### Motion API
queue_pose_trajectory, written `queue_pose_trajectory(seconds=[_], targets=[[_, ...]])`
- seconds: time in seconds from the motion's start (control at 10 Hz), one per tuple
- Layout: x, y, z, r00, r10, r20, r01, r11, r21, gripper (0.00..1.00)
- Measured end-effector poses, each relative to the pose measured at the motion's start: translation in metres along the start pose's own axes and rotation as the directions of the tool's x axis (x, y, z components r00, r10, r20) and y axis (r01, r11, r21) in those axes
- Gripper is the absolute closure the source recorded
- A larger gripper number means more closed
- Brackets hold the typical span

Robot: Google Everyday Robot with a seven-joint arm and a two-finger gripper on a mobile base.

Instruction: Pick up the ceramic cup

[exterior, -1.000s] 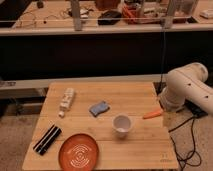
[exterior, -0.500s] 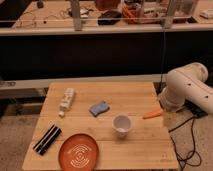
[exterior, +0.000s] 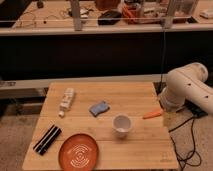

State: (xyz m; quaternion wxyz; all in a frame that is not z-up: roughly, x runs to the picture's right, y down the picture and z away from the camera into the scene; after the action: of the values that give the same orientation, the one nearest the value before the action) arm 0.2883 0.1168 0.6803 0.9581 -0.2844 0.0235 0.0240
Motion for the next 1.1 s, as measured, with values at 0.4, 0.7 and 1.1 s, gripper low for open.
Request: queue_pose_trajectory(seconds=[0.4,0.7,1.1], targets=[[-0.054,0.013,0.001,0.998,-0.057,-0.003,0.057,0.998,-0.002,0.2],[-0.059,0.021,0.003,0.997,-0.083,-0.003,0.083,0.997,-0.009,0.2],[-0.098,0.042,0.011,0.987,-0.161,0.021,0.161,0.987,-0.023,0.2]])
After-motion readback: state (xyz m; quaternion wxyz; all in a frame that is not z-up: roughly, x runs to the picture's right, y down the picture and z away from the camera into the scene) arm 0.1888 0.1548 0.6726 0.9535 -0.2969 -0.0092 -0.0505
